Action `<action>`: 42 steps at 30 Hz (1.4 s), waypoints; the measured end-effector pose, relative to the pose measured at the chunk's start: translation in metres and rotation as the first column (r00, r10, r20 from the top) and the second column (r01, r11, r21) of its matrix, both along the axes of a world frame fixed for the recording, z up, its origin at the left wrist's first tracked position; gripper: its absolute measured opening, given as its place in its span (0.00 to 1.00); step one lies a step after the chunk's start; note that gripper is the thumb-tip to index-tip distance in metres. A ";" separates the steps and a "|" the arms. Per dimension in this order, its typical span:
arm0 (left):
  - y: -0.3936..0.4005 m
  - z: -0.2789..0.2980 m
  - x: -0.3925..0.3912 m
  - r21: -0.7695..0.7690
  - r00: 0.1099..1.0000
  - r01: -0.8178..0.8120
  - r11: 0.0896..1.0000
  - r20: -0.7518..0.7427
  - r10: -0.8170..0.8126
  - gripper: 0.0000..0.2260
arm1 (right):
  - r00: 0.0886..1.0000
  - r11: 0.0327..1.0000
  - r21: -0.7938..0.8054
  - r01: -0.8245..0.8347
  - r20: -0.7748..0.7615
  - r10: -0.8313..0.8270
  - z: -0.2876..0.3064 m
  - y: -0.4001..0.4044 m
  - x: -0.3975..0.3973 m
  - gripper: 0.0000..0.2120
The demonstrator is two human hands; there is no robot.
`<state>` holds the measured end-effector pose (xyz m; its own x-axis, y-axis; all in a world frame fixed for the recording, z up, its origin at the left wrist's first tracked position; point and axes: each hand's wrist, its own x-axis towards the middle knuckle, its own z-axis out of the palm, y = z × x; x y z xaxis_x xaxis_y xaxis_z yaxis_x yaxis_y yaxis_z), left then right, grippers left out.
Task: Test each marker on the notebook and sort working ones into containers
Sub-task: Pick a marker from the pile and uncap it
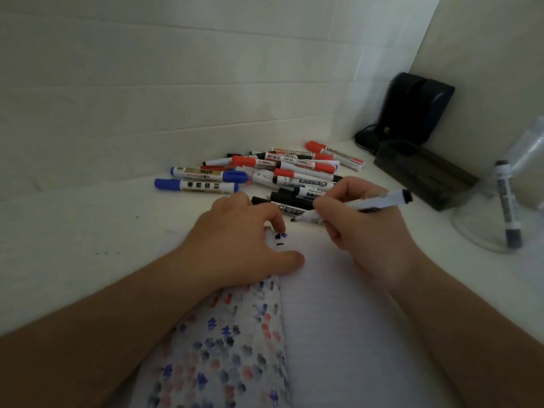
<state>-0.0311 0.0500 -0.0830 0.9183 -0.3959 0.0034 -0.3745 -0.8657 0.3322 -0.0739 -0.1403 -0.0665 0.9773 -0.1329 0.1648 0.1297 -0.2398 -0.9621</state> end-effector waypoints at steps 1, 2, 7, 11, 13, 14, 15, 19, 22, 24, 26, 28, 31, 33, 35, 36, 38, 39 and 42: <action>-0.001 0.000 0.001 0.012 1.000 -0.013 1.000 -0.010 0.013 0.27 | 1.000 0.998 -0.069 0.014 0.009 -0.014 0.000 0.001 0.001 0.09; -0.002 0.000 0.001 0.028 1.000 -0.023 0.999 -0.021 0.024 0.27 | 1.000 0.994 -0.112 0.018 0.011 -0.017 -0.001 0.003 0.002 0.10; -0.002 -0.001 0.003 0.045 0.998 -0.047 0.998 -0.047 0.049 0.29 | 0.999 0.987 -0.163 0.006 -0.037 -0.012 -0.002 0.005 0.003 0.08; -0.003 -0.003 0.004 0.046 0.997 -0.060 0.997 -0.046 0.062 0.31 | 0.994 0.999 -0.044 0.028 -0.106 -0.033 -0.004 -0.001 0.004 0.07; -0.003 -0.004 0.004 0.058 0.997 -0.063 0.996 -0.042 0.066 0.30 | 0.992 1.000 0.000 0.008 -0.125 -0.008 -0.004 -0.001 0.006 0.08; -0.003 -0.004 0.004 0.061 0.997 -0.062 0.996 -0.042 0.064 0.30 | 0.991 1.000 0.008 -0.006 -0.132 0.007 -0.004 -0.001 0.006 0.08; -0.003 -0.004 0.004 0.064 0.997 -0.061 0.996 -0.043 0.063 0.29 | 0.990 1.000 0.009 -0.020 -0.139 0.021 -0.004 -0.001 0.007 0.08; -0.004 -0.004 0.005 0.077 0.997 -0.056 0.995 -0.049 0.059 0.30 | 0.986 0.999 -0.016 -0.044 -0.159 0.041 -0.003 -0.002 0.008 0.07; -0.005 -0.004 0.005 0.083 0.997 -0.052 0.995 -0.048 0.057 0.30 | 0.988 0.999 -0.043 -0.029 -0.156 0.022 -0.003 0.000 0.008 0.06; -0.005 -0.003 0.005 0.090 0.997 -0.050 0.995 -0.052 0.055 0.29 | 0.987 0.999 -0.047 -0.016 -0.162 0.008 -0.003 0.001 0.009 0.05; -0.004 -0.004 0.005 0.089 0.997 -0.048 0.995 -0.052 0.053 0.29 | 0.986 0.998 -0.056 -0.011 -0.168 0.001 -0.004 0.001 0.009 0.05; -0.003 -0.004 0.005 0.078 0.998 -0.047 0.996 -0.046 0.050 0.29 | 0.985 0.998 -0.054 -0.010 -0.170 0.001 -0.005 0.001 0.009 0.06; -0.003 -0.004 0.005 0.071 0.998 -0.048 0.996 -0.040 0.050 0.29 | 0.985 0.998 -0.068 -0.015 -0.174 0.003 -0.005 0.001 0.009 0.06; -0.003 -0.003 0.004 0.068 0.998 -0.047 0.997 -0.042 0.050 0.29 | 0.985 0.996 -0.086 -0.023 -0.174 0.007 -0.004 0.001 0.010 0.07; -0.003 -0.002 0.004 0.066 0.997 -0.047 0.997 -0.050 0.051 0.29 | 0.986 0.994 -0.110 -0.020 -0.168 0.002 -0.005 0.001 0.010 0.08; -0.004 -0.002 0.004 0.067 0.997 -0.047 0.997 -0.055 0.051 0.29 | 0.987 0.993 -0.117 -0.016 -0.162 -0.004 -0.005 0.000 0.010 0.08; -0.004 -0.001 0.004 0.070 0.997 -0.046 0.996 -0.056 0.050 0.29 | 0.989 0.995 -0.102 -0.004 -0.150 -0.011 -0.005 -0.001 0.009 0.07; -0.004 -0.001 0.004 0.069 0.997 -0.046 0.997 -0.055 0.050 0.29 | 0.989 0.996 -0.084 0.000 -0.145 -0.012 -0.006 -0.001 0.009 0.06; -0.004 -0.002 0.004 0.061 0.997 -0.048 0.997 -0.050 0.051 0.29 | 0.990 0.996 -0.083 -0.015 -0.141 0.004 -0.006 -0.001 0.008 0.06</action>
<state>-0.0273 0.0461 -0.0853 0.9352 -0.3477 -0.0663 -0.3143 -0.9018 0.2968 -0.0657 -0.1410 -0.0721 0.9927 -0.1149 0.0357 -0.0030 -0.3198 -0.9475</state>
